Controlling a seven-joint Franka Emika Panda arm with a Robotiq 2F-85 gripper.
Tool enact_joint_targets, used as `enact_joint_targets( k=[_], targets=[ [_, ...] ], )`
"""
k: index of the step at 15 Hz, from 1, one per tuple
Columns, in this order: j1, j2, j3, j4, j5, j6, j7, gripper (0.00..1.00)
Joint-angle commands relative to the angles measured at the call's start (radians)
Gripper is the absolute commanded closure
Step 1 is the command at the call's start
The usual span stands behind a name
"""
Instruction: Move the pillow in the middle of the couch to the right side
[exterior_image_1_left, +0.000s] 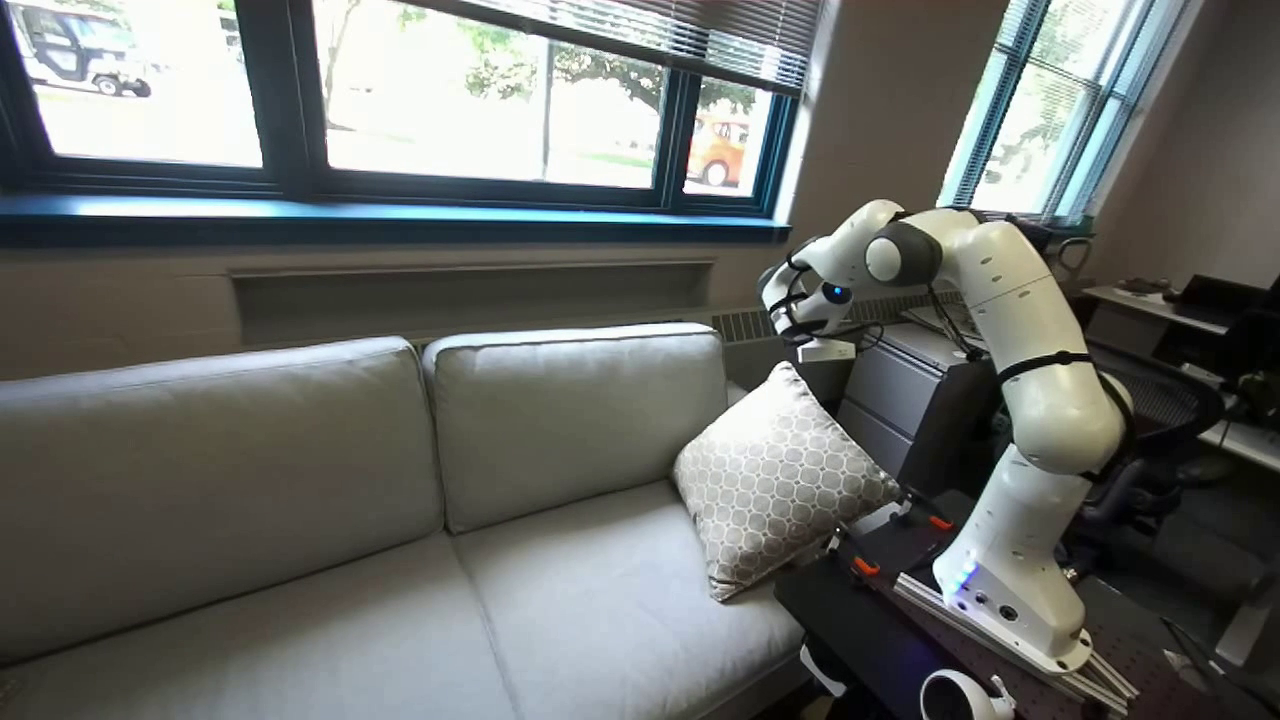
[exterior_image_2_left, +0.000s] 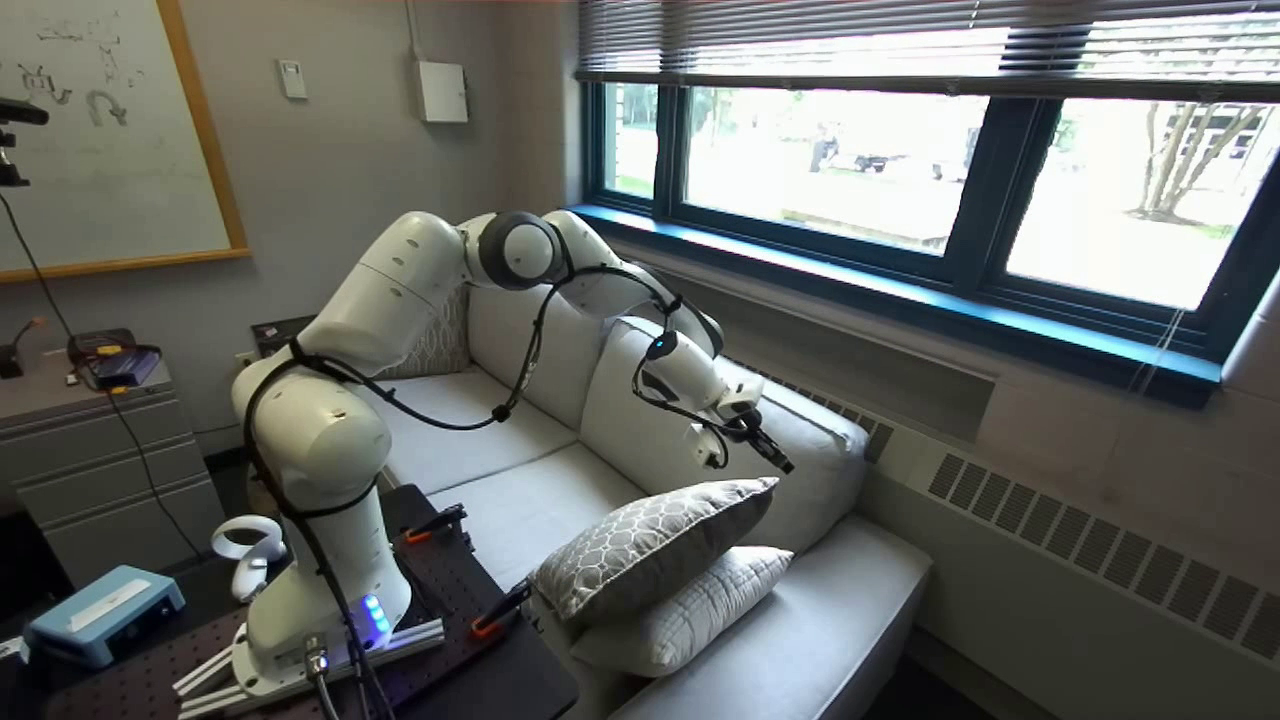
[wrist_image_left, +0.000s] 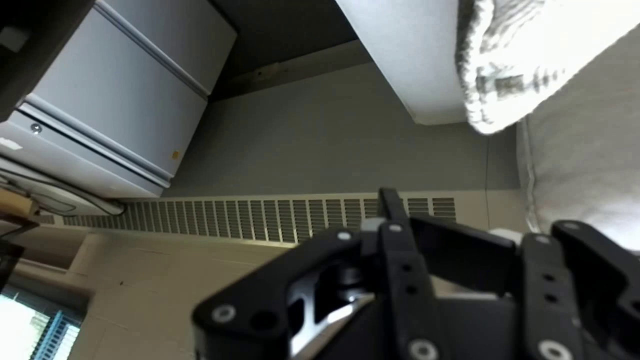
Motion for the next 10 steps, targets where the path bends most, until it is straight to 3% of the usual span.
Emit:
enact_joint_targets(
  k=[1, 2, 3, 4, 6, 10],
  targets=[
    [0.056, 0.063, -0.071, 0.061, 0.07, 0.019, -0.029, 0.74],
    [0.076, 0.063, -0.092, 0.054, 0.078, 0.001, -0.029, 0.74],
    [0.067, 0.034, -0.061, 0.031, 0.064, 0.003, -0.053, 0.7],
    [0.055, -0.007, -0.023, -0.003, 0.039, 0.008, -0.083, 0.62],
    [0.083, -0.07, -0.013, -0.072, 0.028, -0.01, -0.124, 0.48],
    [0.202, -0.237, -0.004, -0.254, 0.025, -0.011, -0.182, 0.17]
  ],
)
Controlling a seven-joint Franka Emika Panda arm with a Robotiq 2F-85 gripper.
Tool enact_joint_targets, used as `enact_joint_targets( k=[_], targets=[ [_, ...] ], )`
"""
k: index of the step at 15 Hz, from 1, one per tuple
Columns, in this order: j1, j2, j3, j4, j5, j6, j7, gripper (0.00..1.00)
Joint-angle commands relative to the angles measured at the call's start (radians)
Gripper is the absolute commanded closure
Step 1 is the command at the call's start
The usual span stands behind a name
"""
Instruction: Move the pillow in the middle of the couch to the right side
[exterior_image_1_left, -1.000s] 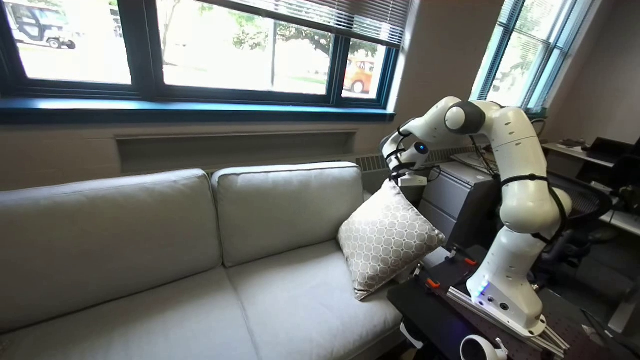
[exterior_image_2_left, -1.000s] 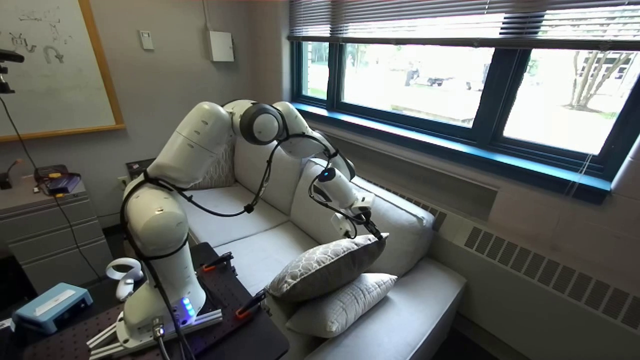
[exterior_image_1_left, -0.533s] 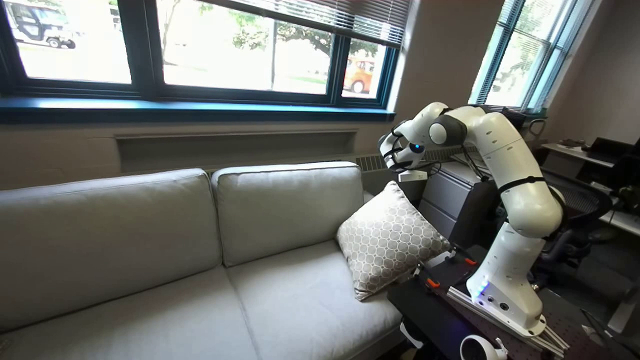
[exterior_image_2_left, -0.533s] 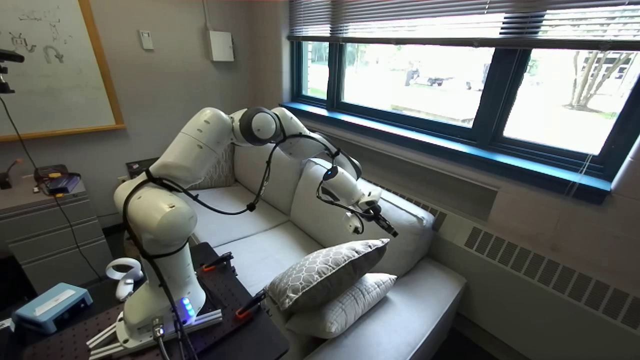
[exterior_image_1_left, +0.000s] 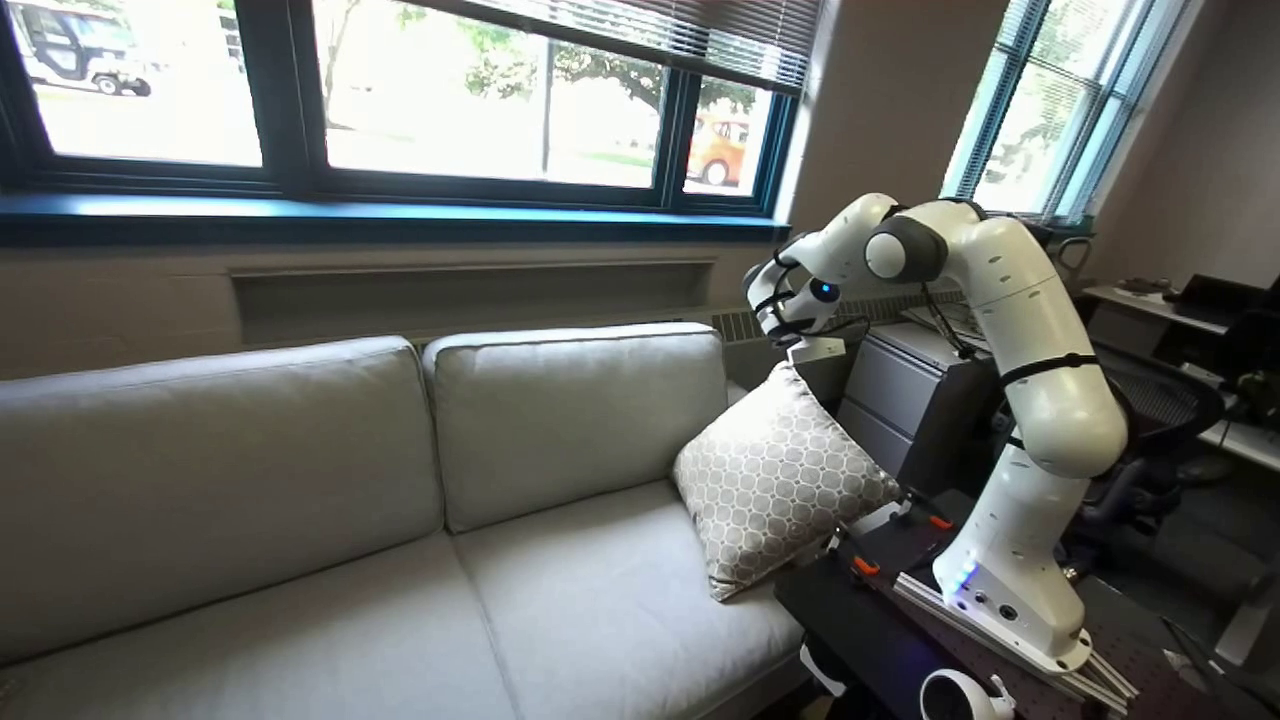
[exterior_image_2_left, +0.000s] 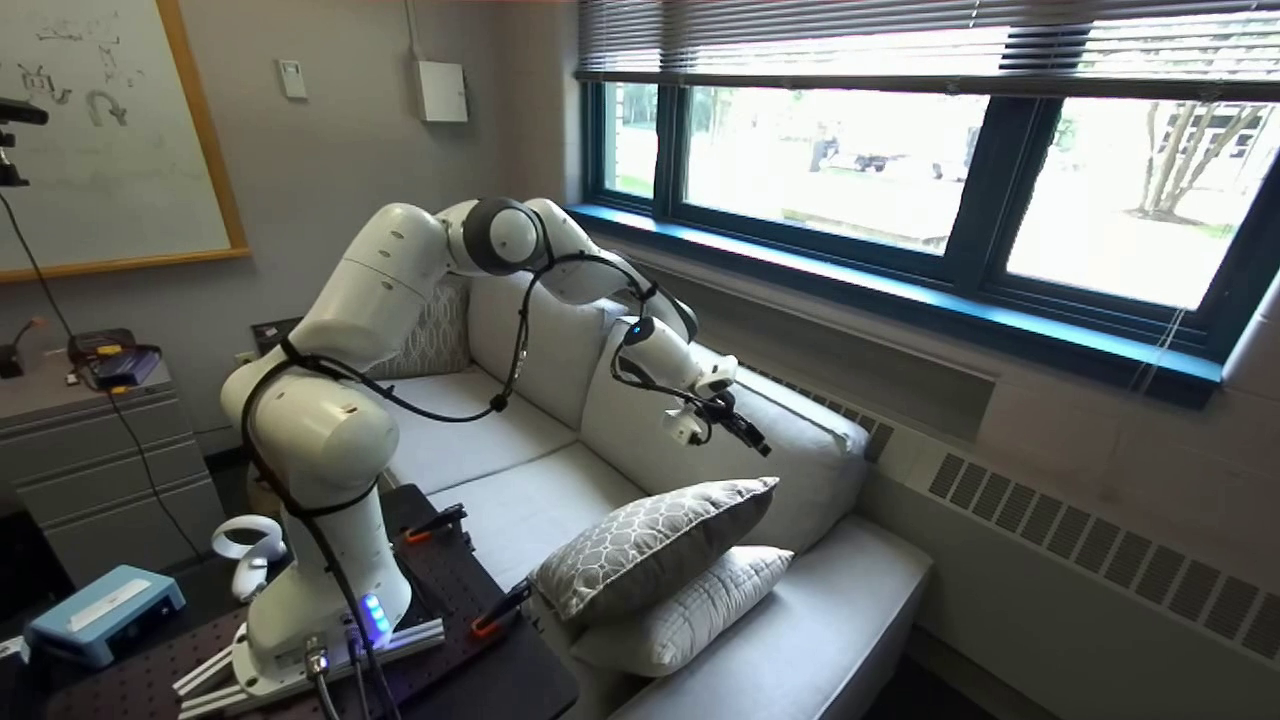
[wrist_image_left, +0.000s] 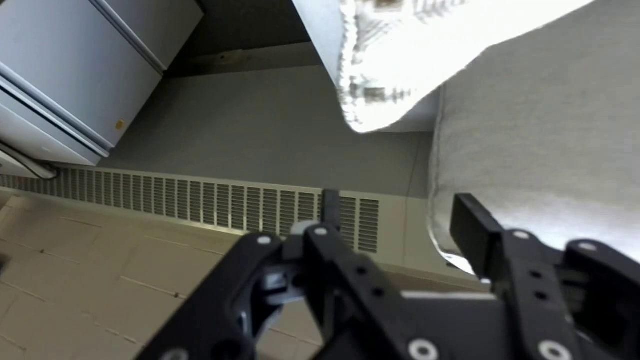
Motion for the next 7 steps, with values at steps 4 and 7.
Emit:
enact_joint_targets(
  k=[4, 7],
  targets=[
    [0.116, -0.154, 0.002, -0.161, 0.0, 0.0, -0.02, 0.11],
    [0.123, -0.194, 0.002, -0.202, -0.002, -0.004, -0.026, 0.11]
  ],
)
